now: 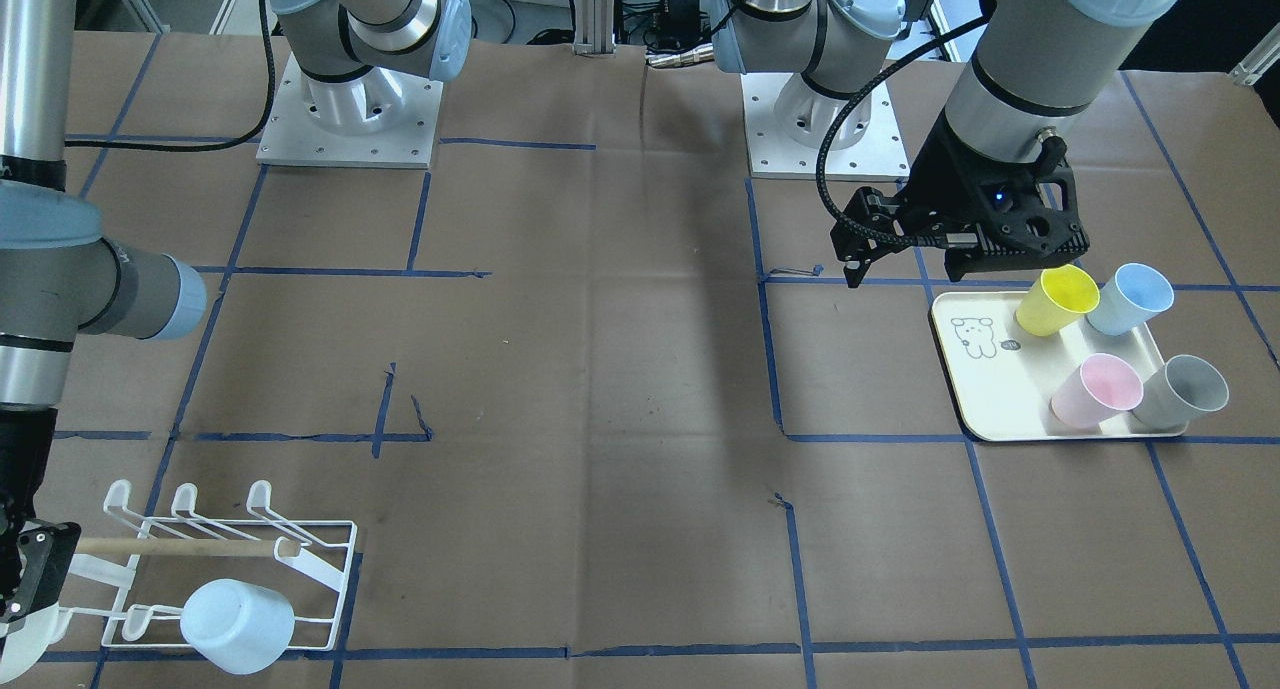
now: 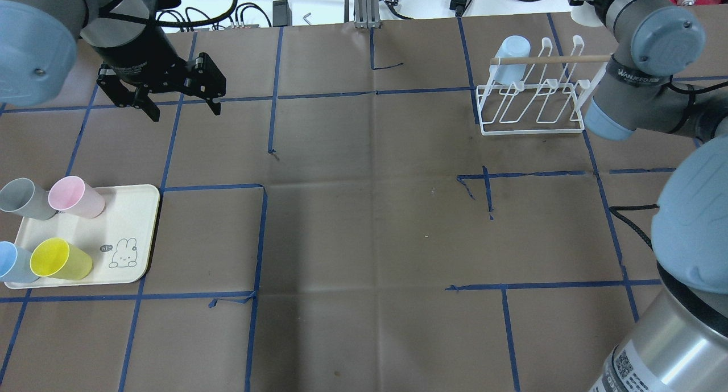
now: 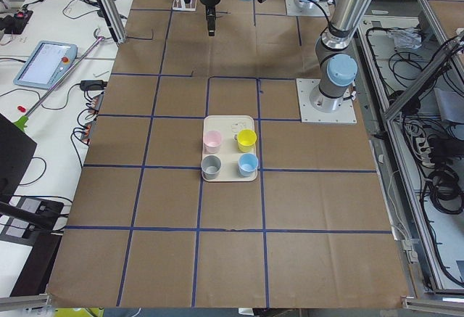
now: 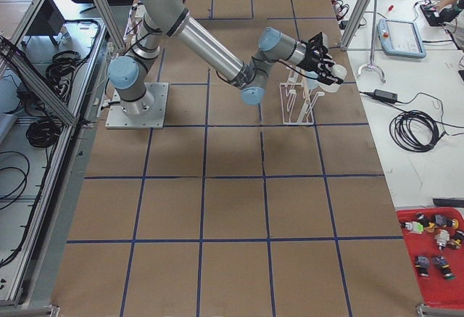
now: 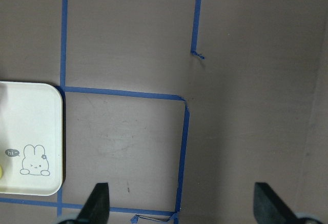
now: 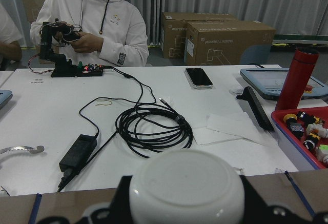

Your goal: Transfer IKEA cup to right arm and place on rack

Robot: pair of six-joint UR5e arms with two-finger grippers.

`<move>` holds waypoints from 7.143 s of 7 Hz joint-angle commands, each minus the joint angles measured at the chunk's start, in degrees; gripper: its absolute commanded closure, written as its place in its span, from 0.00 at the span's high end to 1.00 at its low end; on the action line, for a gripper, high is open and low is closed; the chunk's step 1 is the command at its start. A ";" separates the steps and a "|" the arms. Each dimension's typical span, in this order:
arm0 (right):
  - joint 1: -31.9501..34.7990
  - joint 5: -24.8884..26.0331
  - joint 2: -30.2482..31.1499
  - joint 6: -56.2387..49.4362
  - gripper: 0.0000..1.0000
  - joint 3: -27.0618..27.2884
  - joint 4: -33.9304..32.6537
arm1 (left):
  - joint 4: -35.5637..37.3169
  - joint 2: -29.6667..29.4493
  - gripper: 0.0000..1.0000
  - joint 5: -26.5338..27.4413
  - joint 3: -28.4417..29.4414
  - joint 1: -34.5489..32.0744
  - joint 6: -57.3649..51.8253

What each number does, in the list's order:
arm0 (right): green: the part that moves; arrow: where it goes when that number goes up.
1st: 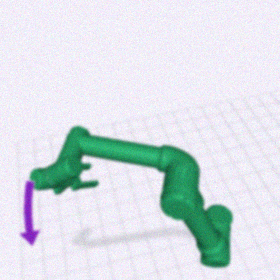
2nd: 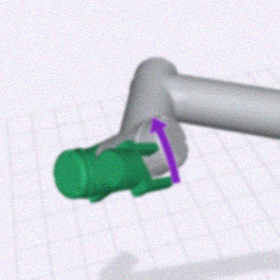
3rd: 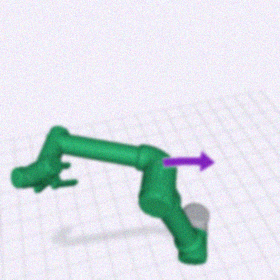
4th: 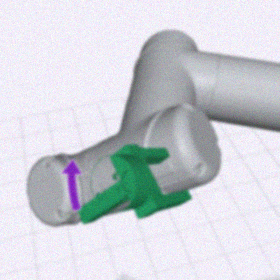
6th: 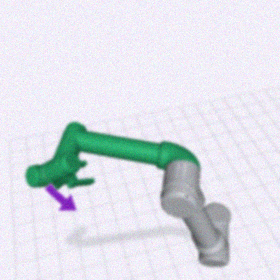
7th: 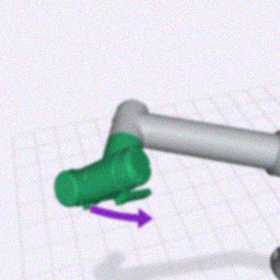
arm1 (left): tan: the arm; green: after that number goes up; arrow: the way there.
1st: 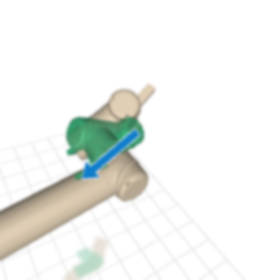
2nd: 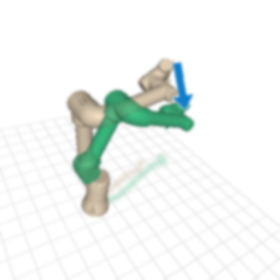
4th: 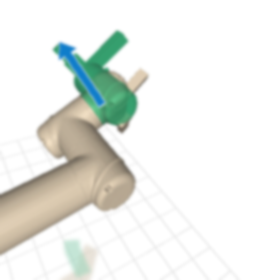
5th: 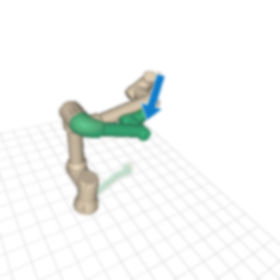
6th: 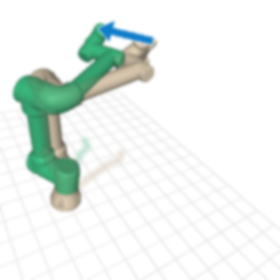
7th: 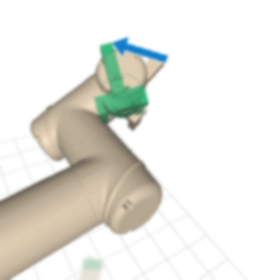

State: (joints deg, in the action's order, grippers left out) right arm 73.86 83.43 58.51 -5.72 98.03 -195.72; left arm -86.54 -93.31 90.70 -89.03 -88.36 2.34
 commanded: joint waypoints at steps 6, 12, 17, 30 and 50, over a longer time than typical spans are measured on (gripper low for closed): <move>0.05 0.85 -2.43 0.26 0.99 3.40 -2.74 | 0.32 0.68 1.00 -0.44 0.09 0.11 0.29; 0.75 0.42 2.47 0.79 1.00 0.41 3.11 | 0.41 0.85 1.00 -0.09 -0.09 -0.06 0.29; 5.14 0.68 18.12 0.79 1.00 -1.17 40.59 | 0.32 0.94 1.00 -0.27 -0.17 -0.15 0.38; 16.84 6.66 32.99 8.79 1.00 -6.28 100.96 | 0.32 0.68 1.00 0.09 -0.09 -0.50 0.73; 17.02 5.87 32.37 8.35 1.00 -6.28 102.82 | 0.32 0.59 1.00 0.09 0.09 -0.59 0.82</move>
State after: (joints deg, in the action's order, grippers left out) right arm 90.88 89.30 90.88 2.62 91.76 -92.90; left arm -86.19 -92.72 90.79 -88.95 -88.94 3.15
